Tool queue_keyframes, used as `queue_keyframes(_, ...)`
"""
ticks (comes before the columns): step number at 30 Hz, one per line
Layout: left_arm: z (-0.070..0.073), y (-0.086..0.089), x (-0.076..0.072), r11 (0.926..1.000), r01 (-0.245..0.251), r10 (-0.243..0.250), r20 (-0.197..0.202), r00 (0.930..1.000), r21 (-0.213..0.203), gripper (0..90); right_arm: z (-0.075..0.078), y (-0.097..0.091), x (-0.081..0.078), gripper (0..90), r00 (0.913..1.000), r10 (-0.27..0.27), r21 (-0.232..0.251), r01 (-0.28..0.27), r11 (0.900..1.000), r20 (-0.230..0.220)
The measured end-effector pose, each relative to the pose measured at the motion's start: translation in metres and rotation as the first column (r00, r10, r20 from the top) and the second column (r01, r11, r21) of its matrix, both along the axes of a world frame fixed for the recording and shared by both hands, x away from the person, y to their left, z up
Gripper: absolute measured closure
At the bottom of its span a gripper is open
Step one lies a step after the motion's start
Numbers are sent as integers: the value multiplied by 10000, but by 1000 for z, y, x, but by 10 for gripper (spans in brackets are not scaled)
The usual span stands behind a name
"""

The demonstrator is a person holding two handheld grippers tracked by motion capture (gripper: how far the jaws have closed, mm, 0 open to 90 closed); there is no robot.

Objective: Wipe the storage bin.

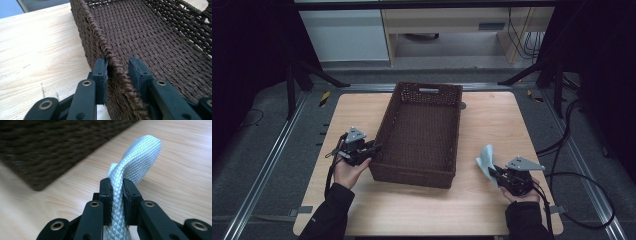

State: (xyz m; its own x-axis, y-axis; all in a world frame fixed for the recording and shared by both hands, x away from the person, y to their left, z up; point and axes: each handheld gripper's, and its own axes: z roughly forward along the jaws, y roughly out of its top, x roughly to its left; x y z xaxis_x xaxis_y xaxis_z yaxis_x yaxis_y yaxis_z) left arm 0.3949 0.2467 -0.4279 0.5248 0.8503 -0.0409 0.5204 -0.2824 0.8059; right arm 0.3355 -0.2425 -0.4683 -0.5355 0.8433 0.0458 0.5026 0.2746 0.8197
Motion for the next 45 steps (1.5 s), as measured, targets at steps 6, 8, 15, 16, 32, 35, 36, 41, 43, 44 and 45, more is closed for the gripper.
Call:
queue_keyframes(6, 0, 1, 0, 9999, -34, 32, -131, 9999, -108, 673, -7, -21, 8, 794, 9966, -795, -434, 785, 9960, -204)
queue_keyframes(8, 0, 1, 0, 9999, -42, 40, -151, 9999, -127, 672, -9, -27, 10, 794, 9950, -964, -426, 952, 9945, -276)
queue_keyframes(15, 1, 1, 0, 9999, -94, 92, -169, 9998, -96, 644, -21, -45, 17, 785, 9825, -1696, -775, 1637, 9835, -772)
queue_keyframes(16, 1, 1, 0, 9998, -126, 123, -226, 9997, -153, 624, -22, -46, 18, 772, 9807, -1765, -875, 1692, 9817, -843)
queue_keyframes(32, 4, 2, -4, 9995, 108, -112, -148, 9998, -293, 652, 2, -43, 19, 489, 9696, -2361, -165, 2376, 9712, 643)
queue_keyframes(35, 3, 1, -5, 9996, 189, -189, 8, 9998, -218, 677, 11, -34, 19, 484, 9732, -2136, 102, 2135, 9769, 848)
queue_keyframes(36, 2, 1, -6, 9996, 199, -198, 56, 9998, -192, 683, 15, -27, 20, 483, 9751, -2029, 175, 2022, 9792, 897)
queue_keyframes(41, 1, 2, -6, 9990, 358, -355, 132, 9993, -268, 688, 32, 0, 26, 456, 9847, -1356, 599, 1296, 9898, 1096)
queue_keyframes(43, 0, 3, -6, 9988, 365, -360, 172, 9992, -316, 687, 38, 11, 29, 453, 9870, -1079, 768, 992, 9921, 1191)
queue_keyframes(44, -1, 3, -7, 9988, 358, -351, 195, 9992, -325, 687, 41, 17, 31, 454, 9890, -927, 885, 827, 9926, 1152)
queue_keyframes(45, -1, 3, -8, 9989, 364, -358, 202, 9992, -309, 687, 43, 22, 33, 457, 9899, -812, 974, 699, 9928, 1166)
